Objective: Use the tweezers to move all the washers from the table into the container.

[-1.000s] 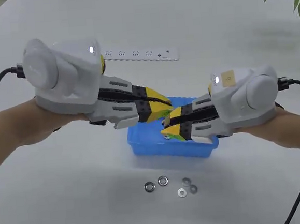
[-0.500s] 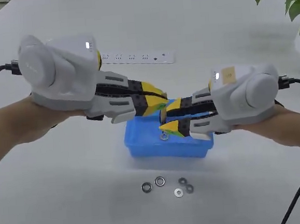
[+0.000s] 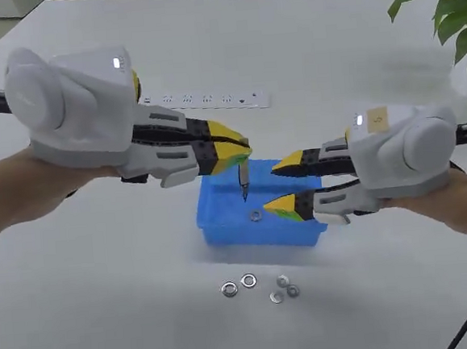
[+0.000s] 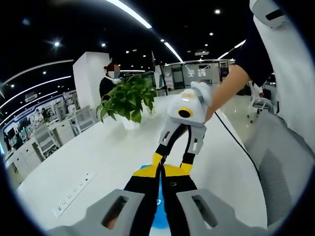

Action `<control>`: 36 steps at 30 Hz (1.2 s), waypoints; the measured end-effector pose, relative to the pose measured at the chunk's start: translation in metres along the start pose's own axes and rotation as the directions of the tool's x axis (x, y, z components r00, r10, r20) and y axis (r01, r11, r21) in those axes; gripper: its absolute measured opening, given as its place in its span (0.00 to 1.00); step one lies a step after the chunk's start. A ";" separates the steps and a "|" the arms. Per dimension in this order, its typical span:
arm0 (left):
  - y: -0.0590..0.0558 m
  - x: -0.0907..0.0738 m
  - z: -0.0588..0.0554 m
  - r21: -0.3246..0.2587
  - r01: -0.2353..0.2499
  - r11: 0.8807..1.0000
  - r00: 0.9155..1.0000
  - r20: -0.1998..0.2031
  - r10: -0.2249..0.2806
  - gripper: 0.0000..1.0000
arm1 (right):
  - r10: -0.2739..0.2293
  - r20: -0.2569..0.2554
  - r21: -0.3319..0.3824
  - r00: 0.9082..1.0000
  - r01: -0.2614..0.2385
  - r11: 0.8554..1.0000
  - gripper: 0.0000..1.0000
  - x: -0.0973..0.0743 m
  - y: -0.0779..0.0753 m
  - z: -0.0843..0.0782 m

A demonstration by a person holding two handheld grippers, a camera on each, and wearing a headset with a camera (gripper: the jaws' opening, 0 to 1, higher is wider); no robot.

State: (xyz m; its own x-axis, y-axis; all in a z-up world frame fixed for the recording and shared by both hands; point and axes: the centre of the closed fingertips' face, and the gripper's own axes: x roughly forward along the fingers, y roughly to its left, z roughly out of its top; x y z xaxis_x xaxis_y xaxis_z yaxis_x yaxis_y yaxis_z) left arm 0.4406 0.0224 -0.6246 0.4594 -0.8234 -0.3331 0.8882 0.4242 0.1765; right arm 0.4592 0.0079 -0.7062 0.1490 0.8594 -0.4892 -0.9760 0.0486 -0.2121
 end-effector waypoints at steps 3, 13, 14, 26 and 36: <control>-0.010 -0.007 0.001 0.008 0.012 1.000 1.000 -0.011 -0.012 0.04 | -0.018 0.013 -0.008 1.000 0.018 1.000 0.36 -0.013 0.008 0.007; -0.040 -0.024 -0.009 0.009 0.020 1.000 1.000 -0.018 -0.020 0.05 | -0.026 -0.030 -0.013 0.999 0.025 1.000 0.46 -0.046 0.038 -0.012; -0.043 -0.025 -0.010 0.009 0.018 1.000 1.000 -0.016 -0.018 0.05 | -0.025 -0.033 -0.009 0.999 0.025 1.000 0.47 -0.048 0.042 -0.015; -0.077 -0.038 -0.021 -0.019 0.004 1.000 1.000 -0.009 -0.004 0.05 | -0.027 -0.061 0.075 0.998 0.031 0.997 0.58 -0.068 0.077 -0.040; -0.091 -0.031 -0.040 -0.044 0.005 0.999 1.000 -0.022 -0.006 0.05 | -0.003 -0.061 0.167 0.998 0.013 0.986 0.68 -0.079 0.106 -0.056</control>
State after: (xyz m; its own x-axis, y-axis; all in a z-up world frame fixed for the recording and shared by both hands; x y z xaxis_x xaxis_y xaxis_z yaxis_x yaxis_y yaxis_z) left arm 0.3459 0.0246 -0.6676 0.4544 -0.8174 -0.3540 0.8897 0.4364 0.1343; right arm 0.3528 -0.0839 -0.7375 0.1616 0.8268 -0.5388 -0.9867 0.1446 -0.0740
